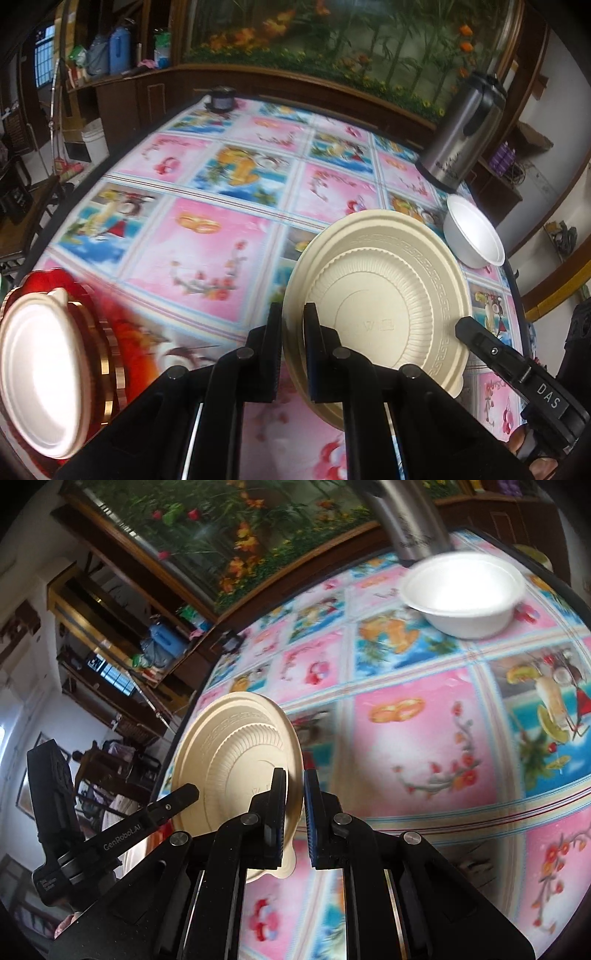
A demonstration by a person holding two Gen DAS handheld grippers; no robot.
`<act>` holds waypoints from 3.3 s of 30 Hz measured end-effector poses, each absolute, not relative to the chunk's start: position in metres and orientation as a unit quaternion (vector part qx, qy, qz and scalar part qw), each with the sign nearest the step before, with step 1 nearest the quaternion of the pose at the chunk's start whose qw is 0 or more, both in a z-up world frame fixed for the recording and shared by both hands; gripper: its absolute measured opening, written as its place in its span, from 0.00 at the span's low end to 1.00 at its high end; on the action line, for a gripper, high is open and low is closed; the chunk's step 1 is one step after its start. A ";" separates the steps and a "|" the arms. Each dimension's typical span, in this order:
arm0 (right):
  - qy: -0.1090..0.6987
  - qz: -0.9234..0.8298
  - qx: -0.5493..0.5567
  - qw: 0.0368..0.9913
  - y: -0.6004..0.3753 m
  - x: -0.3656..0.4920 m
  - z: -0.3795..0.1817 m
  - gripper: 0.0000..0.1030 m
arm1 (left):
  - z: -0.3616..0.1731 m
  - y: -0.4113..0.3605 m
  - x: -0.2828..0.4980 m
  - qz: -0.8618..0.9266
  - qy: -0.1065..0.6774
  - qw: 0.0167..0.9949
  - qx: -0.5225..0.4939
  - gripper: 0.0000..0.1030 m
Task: Organize plates and bowls
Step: 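Carry the beige plate with both tools toward the red plate stack, then lower the beige plate onto the stack and open both tools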
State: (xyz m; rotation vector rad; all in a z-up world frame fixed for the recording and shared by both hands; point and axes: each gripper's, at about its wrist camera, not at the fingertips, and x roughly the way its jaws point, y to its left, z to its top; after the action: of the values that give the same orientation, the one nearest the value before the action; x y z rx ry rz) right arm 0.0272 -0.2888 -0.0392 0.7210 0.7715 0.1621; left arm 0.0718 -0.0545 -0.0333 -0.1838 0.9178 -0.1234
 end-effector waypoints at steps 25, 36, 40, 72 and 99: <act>0.390 0.229 0.234 0.861 -0.076 0.047 0.028 0.09 | 0.024 0.132 -0.021 0.048 0.377 0.917 -0.120 0.09; 0.428 0.244 0.209 0.845 -0.034 0.053 0.013 0.10 | -0.009 0.166 -0.023 0.061 0.421 0.894 -0.144 0.09; 0.441 0.243 0.210 0.838 -0.032 0.055 0.011 0.10 | -0.013 0.169 -0.024 0.055 0.430 0.889 -0.147 0.09; 0.484 0.243 0.211 0.814 -0.018 0.071 -0.011 0.11 | -0.040 0.191 -0.023 0.053 0.485 0.857 -0.166 0.28; 0.390 0.216 0.282 0.850 -0.114 0.050 -0.002 0.12 | 0.034 0.130 -0.049 0.036 0.368 0.925 -0.084 0.55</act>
State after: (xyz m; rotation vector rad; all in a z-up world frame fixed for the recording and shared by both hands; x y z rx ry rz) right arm 0.0498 -0.1137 -0.0022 0.5932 0.8219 0.4548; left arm -0.0495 0.1300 0.0345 -0.1731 0.7550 0.0748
